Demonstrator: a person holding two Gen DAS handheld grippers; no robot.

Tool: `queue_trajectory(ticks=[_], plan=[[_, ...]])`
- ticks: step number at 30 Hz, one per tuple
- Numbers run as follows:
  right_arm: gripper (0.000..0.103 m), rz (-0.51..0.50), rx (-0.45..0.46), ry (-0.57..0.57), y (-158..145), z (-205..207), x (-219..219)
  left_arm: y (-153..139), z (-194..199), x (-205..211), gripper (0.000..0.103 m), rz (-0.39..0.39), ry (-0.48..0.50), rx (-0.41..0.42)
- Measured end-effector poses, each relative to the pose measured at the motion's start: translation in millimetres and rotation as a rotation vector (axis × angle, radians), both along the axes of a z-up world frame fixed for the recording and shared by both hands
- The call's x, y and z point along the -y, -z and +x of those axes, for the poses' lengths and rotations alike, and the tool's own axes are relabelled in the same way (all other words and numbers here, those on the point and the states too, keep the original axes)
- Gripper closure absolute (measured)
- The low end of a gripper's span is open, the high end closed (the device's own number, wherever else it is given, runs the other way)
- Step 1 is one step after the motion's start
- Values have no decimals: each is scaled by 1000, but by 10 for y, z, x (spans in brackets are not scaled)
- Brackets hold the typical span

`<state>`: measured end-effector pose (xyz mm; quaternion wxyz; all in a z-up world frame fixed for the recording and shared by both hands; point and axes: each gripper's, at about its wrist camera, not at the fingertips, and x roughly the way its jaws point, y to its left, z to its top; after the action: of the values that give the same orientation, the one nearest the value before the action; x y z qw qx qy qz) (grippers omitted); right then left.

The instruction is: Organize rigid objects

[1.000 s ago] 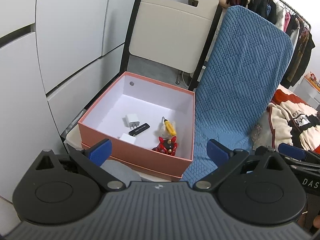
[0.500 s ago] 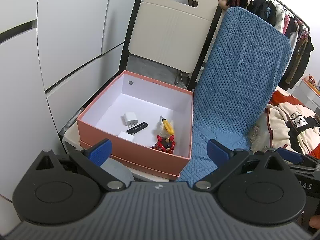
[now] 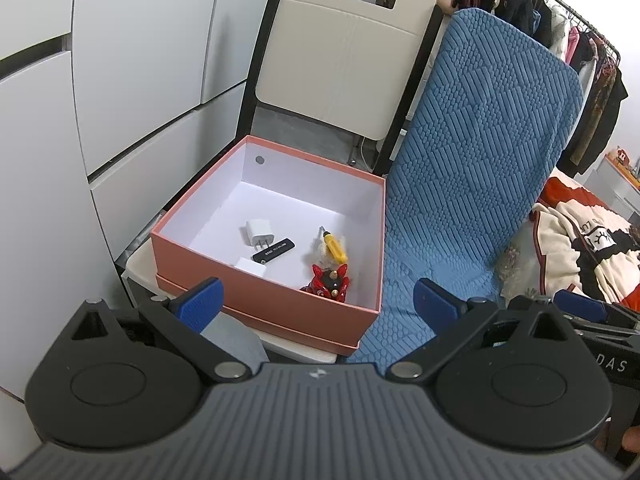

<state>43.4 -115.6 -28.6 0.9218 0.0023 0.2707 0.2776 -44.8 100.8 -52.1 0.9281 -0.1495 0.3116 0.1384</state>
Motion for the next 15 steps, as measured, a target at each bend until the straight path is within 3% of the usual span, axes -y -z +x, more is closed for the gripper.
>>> queue_trajectory(ticks=[15], plan=[[12,0,-2,9,-7,4,5,36,-19,-6,1,-2,6,-2]])
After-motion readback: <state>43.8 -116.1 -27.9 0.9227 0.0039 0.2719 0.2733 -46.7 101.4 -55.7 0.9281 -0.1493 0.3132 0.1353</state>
